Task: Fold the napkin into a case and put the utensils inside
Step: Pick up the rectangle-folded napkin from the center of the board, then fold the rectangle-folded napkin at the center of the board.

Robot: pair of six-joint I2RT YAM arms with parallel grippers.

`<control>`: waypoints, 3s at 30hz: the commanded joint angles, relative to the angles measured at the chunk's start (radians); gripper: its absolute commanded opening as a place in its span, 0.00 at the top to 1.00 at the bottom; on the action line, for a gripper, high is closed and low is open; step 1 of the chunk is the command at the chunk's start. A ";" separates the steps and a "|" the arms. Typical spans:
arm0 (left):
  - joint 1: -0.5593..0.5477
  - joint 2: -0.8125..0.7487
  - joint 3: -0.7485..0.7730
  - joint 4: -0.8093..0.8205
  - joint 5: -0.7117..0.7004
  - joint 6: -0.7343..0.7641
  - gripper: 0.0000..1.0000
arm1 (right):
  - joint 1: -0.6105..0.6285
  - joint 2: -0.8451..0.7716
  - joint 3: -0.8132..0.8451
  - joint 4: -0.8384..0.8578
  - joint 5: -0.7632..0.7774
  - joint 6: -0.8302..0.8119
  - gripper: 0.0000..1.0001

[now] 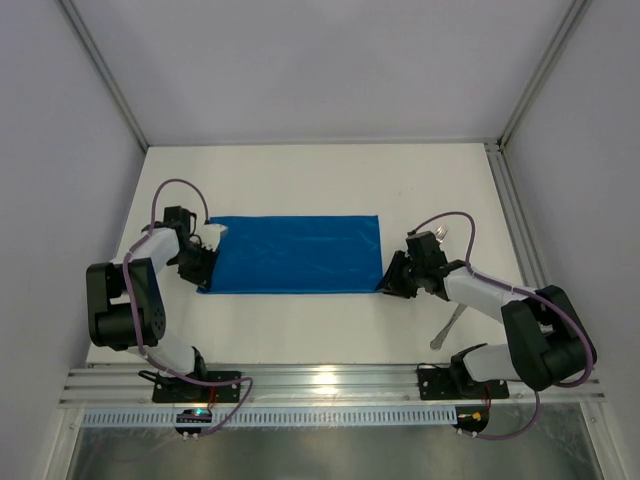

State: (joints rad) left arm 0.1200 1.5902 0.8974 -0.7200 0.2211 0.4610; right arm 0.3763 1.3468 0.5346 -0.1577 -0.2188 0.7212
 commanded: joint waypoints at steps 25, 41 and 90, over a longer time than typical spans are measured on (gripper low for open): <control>0.007 -0.073 0.170 -0.156 0.169 -0.047 0.71 | -0.004 -0.115 0.143 -0.347 0.214 -0.167 0.96; 0.006 0.111 0.146 -0.073 0.069 -0.120 0.74 | 0.343 0.411 0.770 -0.559 0.414 -0.307 0.96; 0.073 0.128 0.110 -0.081 0.081 -0.076 0.92 | 0.750 1.077 1.542 -0.129 0.004 -0.371 0.96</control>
State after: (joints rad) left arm 0.1795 1.7237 1.0096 -0.8135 0.3481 0.3557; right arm 1.1286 2.4248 2.0602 -0.3504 -0.2050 0.3161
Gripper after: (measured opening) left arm 0.061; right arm 0.045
